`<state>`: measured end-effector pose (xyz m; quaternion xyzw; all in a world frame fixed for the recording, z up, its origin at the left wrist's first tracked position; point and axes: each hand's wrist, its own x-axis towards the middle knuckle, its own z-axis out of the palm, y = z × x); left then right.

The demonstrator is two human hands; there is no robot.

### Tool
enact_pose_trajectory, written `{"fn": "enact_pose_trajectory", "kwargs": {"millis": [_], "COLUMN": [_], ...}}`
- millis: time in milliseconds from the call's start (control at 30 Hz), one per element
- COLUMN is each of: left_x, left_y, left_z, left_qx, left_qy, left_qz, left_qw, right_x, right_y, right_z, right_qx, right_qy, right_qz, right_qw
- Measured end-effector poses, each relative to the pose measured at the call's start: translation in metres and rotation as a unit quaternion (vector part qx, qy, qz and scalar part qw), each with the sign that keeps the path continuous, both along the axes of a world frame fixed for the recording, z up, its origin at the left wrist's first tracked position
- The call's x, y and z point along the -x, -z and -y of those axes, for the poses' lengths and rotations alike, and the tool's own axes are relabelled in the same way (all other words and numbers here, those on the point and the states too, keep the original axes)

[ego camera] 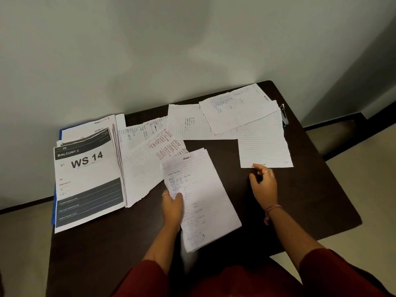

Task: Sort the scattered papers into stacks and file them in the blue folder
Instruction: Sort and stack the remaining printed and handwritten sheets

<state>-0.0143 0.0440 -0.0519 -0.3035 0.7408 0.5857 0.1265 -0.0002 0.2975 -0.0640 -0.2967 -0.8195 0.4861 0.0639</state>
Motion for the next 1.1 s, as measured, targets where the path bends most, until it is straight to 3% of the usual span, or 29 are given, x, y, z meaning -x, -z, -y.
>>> {"fn": "enact_pose_trajectory", "kwargs": {"millis": [167,233,433,533,667,800,900,967,1100], "left_x": [0.0,0.004,0.02,0.029,0.043,0.051,0.054,0.054,0.053], "left_y": [0.0,-0.001,-0.004,-0.005,-0.004,0.0,0.007,0.01,0.013], "left_z": [-0.016,-0.022,-0.04,-0.043,-0.046,-0.048,-0.046,-0.043,-0.038], "left_qx": [-0.004,-0.008,-0.054,-0.063,-0.061,-0.061,-0.071,-0.073,-0.085], "left_qy": [-0.01,-0.021,-0.051,-0.071,-0.078,-0.104,-0.123,-0.12,-0.115], "left_qz": [-0.013,-0.012,-0.015,-0.023,-0.025,-0.023,-0.017,-0.01,-0.004], "left_qw": [1.0,1.0,0.997,0.995,0.995,0.992,0.99,0.99,0.99], "right_x": [-0.003,-0.001,0.026,0.047,0.08,0.116,0.143,0.157,0.184], "right_y": [0.004,0.006,0.001,-0.001,-0.01,-0.019,-0.02,-0.018,-0.023], "right_z": [-0.036,-0.045,-0.062,-0.065,-0.068,-0.07,-0.073,-0.075,-0.079], "right_qx": [-0.205,-0.25,-0.238,-0.19,-0.05,0.023,0.135,0.232,0.409], "right_qy": [-0.134,-0.167,-0.133,-0.127,-0.128,-0.139,-0.073,-0.017,0.11], "right_qz": [0.136,0.146,0.083,0.06,0.016,0.039,0.053,0.031,0.009], "right_qw": [0.96,0.943,0.959,0.972,0.99,0.989,0.987,0.972,0.906]}}
